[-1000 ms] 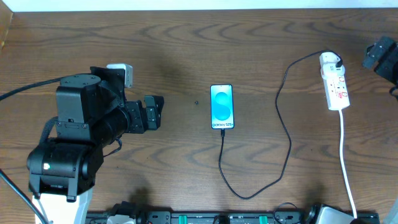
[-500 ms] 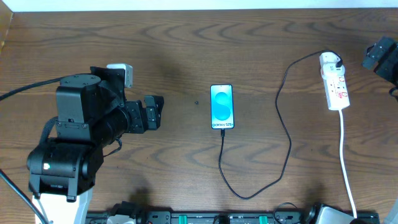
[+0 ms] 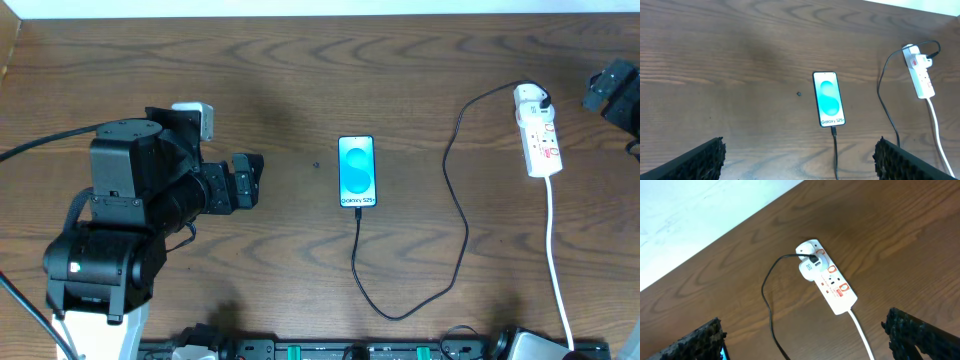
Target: Plug charger to phone and switch on socket
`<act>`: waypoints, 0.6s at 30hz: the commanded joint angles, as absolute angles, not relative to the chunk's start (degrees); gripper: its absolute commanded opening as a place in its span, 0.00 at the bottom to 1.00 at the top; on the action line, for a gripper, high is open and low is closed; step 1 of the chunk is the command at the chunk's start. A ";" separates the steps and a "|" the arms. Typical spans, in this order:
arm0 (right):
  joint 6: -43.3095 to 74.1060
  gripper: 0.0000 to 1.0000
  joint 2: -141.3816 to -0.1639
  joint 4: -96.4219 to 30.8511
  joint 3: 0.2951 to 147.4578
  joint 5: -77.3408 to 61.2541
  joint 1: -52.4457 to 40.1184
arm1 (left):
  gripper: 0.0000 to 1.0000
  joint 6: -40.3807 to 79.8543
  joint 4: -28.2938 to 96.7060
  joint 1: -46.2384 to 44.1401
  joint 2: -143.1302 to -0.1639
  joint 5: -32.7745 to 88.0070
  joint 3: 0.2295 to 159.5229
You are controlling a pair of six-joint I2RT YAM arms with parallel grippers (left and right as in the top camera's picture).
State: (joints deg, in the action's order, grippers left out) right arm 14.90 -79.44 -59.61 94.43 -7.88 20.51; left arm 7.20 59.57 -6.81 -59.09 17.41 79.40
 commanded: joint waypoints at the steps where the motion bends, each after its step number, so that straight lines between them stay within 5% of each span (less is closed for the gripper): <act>1: 15.64 0.99 -79.46 -59.81 94.59 -7.40 20.58 | 0.95 6.22 59.55 -6.66 -59.09 16.84 79.61; 18: 15.62 0.99 -79.46 -59.83 94.59 -7.40 20.58 | 0.95 6.00 53.80 -6.55 -39.09 13.41 59.55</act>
